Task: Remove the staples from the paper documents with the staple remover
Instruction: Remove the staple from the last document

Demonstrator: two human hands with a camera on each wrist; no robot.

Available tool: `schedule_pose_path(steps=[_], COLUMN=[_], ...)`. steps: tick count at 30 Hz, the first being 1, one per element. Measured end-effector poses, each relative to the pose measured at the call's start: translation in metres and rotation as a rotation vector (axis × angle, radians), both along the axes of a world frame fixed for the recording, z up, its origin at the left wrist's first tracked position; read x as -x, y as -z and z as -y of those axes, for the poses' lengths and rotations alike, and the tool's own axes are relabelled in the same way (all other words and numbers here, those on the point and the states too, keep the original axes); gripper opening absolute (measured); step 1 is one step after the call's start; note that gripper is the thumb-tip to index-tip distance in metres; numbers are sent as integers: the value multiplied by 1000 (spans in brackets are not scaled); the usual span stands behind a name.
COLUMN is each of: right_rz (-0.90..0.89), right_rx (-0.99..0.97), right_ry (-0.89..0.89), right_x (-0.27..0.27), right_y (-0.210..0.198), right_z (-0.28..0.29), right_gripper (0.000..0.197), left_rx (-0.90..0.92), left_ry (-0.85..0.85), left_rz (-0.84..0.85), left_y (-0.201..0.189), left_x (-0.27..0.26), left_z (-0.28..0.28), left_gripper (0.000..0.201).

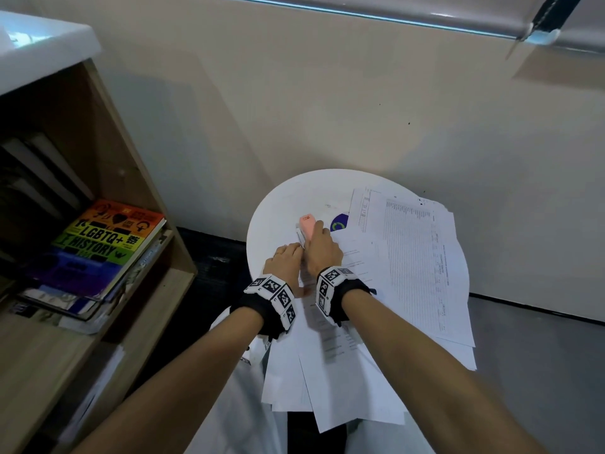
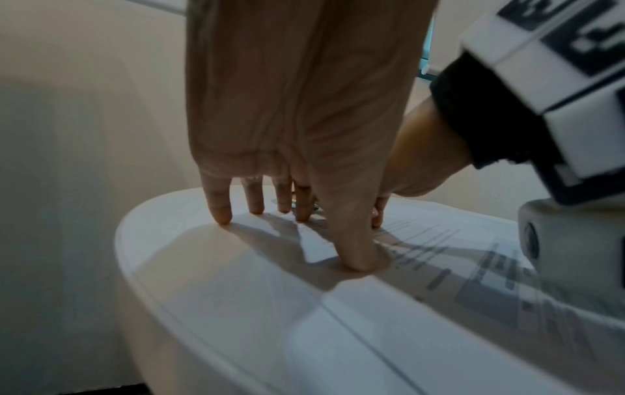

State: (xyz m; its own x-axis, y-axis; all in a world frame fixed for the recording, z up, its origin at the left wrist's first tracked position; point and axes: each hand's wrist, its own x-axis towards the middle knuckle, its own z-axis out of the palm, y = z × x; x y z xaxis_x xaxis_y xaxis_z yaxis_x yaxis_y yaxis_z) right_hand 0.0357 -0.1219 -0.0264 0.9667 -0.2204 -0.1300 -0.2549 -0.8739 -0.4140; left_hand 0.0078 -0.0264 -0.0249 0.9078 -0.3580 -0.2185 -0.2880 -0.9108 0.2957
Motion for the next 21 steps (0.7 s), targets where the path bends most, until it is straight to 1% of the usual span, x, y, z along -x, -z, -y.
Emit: schedule_pose_path(steps=[3,5,7,9,12,15,17,19,21], right_rz=[-8,29,78,89,55,-7,-44,-60,-53], right_rx=[-88,-187,-227,-181,-111,-57,-40,-47,-45], right_ry=[40,90,131,129,140,148,134,129,123], right_x=[-3,-1,3,8,21,38,45,47,47], right_y=[-4,-7,-12,-18,-21,-17,-11,-5,-2], right_z=[4,14,31,54,90,116,124,126,125], right_gripper=[34,34,37,38,36,36,36,36,35], left_rx=[-38,-90,-130,-135,-154,-212,-144,-51,-42], left_ry=[7,19,20,2,-41,-74,-58,10,63], left_rz=[-5,-14,-23,-28,-15,3,-42,-107,-142], left_y=[0,-1,-3,-4,0,5,6,7,5], left_x=[-1,-2,-4,-7,-7,-3,-2,-4,-5], left_z=[1,4,7,11,21,45,62,76,82], left_gripper=[83,85,87,84,77,86,85,79,78])
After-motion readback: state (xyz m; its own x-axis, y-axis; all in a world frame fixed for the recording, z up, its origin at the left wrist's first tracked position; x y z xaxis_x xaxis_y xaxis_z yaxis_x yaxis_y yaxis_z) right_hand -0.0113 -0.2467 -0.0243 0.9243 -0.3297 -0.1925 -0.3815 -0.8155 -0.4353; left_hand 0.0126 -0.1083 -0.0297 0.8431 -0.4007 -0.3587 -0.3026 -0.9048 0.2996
